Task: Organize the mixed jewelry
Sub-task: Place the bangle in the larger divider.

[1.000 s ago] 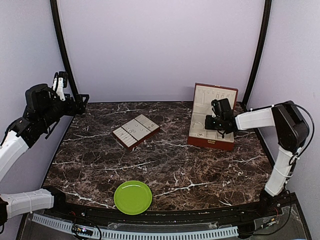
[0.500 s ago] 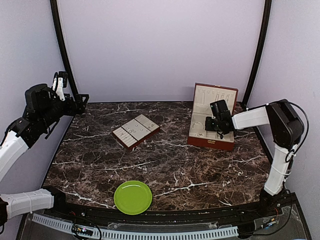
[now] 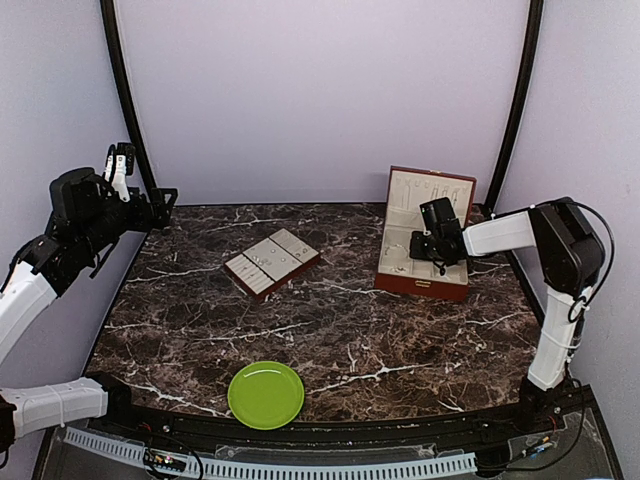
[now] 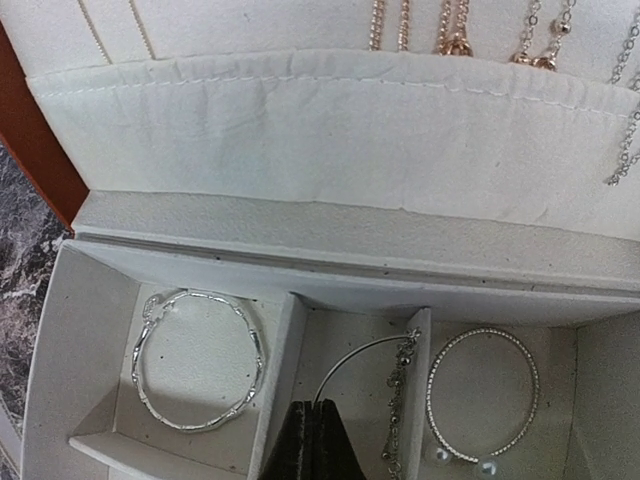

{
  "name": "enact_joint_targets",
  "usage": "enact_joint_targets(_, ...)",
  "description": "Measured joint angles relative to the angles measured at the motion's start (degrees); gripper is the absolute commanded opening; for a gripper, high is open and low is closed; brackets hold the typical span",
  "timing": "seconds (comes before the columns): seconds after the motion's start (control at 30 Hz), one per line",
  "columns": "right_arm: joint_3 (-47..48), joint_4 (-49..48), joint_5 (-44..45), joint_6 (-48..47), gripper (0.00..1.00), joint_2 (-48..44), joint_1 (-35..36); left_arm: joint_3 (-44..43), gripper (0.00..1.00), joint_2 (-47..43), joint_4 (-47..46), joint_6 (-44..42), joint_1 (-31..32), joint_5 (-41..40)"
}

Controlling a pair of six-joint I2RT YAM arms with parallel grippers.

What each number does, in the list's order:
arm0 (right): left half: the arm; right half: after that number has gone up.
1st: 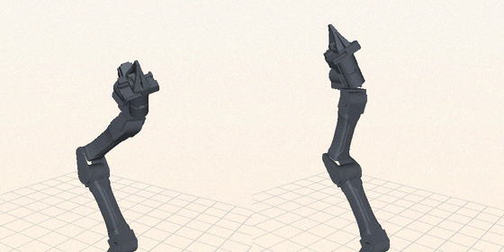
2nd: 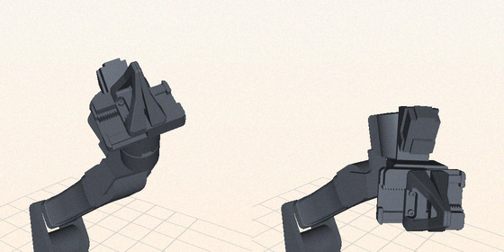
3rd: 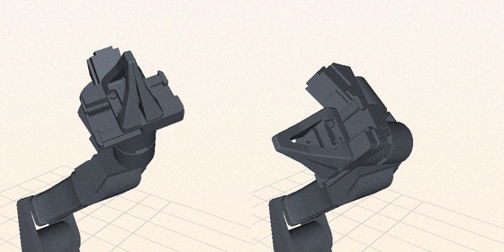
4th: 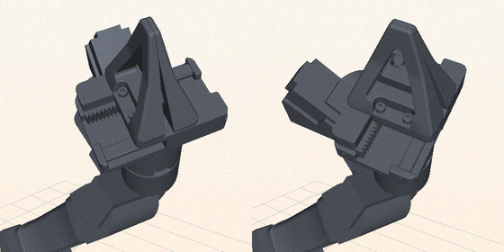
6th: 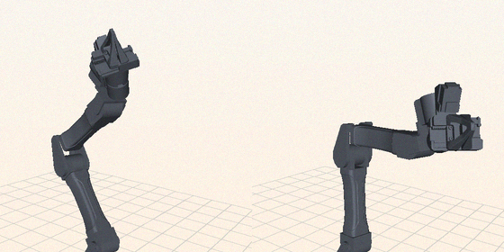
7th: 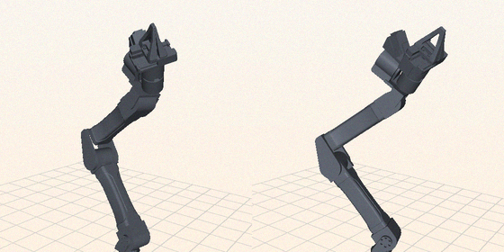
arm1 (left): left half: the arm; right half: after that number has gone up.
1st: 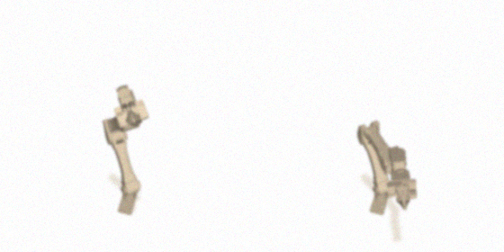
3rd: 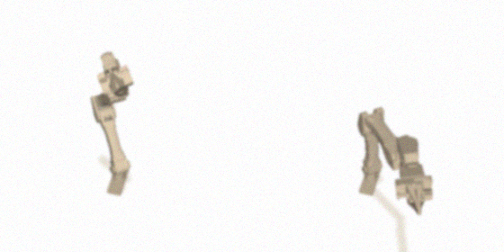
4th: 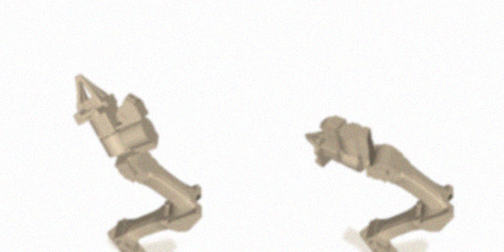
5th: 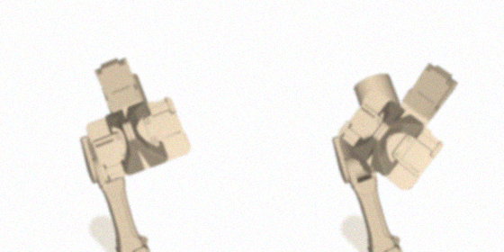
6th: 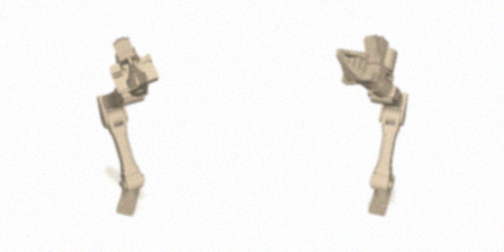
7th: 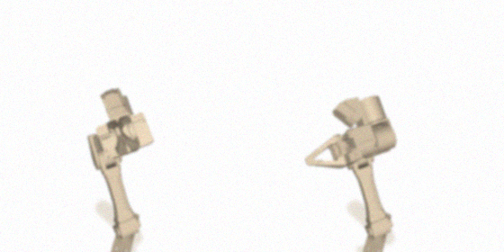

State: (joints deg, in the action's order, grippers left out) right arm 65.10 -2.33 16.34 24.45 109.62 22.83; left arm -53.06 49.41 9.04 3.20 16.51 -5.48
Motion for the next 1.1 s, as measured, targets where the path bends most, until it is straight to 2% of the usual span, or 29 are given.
enact_joint_targets(0.53,0.68,-0.04,-3.91,1.88,0.0,1.18,-0.13,0.02,0.99,-0.04,0.0,-1.14,0.0,-0.7)
enact_joint_targets(0.67,0.7,0.02,-3.85,2.49,0.11,1.29,-0.13,0.02,0.99,-0.2,0.0,-1.33,0.0,-0.98)
enact_joint_targets(0.77,0.7,0.35,-3.61,2.84,0.14,1.33,-0.2,0.02,0.99,-0.39,0.0,-1.38,0.0,-1.05)
enact_joint_targets(1.1,0.61,1.11,-3.45,3.06,0.15,0.92,-0.24,0.02,0.99,-0.52,0.0,-1.55,0.0,-1.11)
